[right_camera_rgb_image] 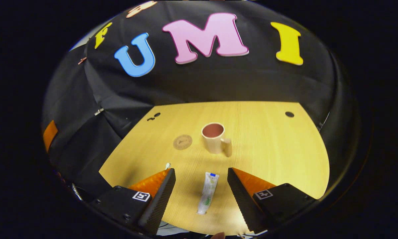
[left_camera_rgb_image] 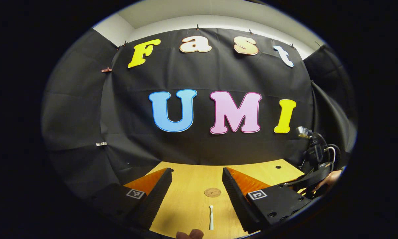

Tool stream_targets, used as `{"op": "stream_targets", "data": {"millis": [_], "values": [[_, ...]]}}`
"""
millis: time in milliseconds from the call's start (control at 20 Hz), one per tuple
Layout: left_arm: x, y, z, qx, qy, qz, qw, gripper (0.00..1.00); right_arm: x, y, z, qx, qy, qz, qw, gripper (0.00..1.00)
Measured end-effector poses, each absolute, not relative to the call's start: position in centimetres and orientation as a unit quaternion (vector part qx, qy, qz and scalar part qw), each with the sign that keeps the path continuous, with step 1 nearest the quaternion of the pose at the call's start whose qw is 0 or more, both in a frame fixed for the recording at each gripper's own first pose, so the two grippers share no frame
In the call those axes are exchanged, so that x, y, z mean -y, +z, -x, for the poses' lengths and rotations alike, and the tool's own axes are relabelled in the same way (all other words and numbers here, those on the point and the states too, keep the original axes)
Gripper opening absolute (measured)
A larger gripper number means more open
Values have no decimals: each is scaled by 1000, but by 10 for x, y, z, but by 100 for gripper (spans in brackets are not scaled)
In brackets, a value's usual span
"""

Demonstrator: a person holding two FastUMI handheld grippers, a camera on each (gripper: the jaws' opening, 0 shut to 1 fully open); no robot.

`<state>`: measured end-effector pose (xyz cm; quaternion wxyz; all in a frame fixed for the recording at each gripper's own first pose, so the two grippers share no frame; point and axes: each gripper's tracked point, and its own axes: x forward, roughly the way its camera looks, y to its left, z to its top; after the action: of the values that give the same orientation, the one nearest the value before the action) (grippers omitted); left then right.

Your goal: Put the toothbrush and toothpaste on the desktop into the cup, then pick up the cup and place it on the coaster on the desktop.

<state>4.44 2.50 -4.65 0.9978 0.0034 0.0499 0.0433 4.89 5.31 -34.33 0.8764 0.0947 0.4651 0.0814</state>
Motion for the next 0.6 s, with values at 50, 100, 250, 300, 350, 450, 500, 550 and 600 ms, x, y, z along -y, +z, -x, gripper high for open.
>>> {"op": "stream_targets", "data": {"millis": [50, 100, 250, 300, 350, 450, 500, 550, 600], "values": [[-26, -47, -46, -53, 45, -4, 998, 96, -53, -358, -47, -481, 79, -94, 868, 97], [-27, -49, -48, -54, 48, -4, 997, 96, -52, -371, -46, -495, 75, -96, 860, 97], [-32, -52, -54, -59, 57, -2, 997, 96, -51, -409, -40, -536, 63, -104, 835, 97], [-33, -55, -56, -61, 59, -1, 996, 96, -50, -421, -40, -545, 60, -101, 830, 97], [-34, -56, -58, -64, 61, 0, 996, 96, -49, -430, -40, -553, 58, -98, 825, 97], [-34, -59, -61, -69, 65, 0, 996, 96, -49, -449, -36, -575, 57, -90, 811, 97], [-35, -62, -62, -71, 67, -2, 995, 96, -50, -455, -34, -585, 57, -91, 804, 97], [-35, -62, -63, -73, 69, -2, 995, 96, -53, -463, -33, -592, 58, -94, 798, 97], [-36, -65, -64, -75, 71, -2, 995, 96, -55, -468, -33, -598, 58, -96, 794, 96]]}}
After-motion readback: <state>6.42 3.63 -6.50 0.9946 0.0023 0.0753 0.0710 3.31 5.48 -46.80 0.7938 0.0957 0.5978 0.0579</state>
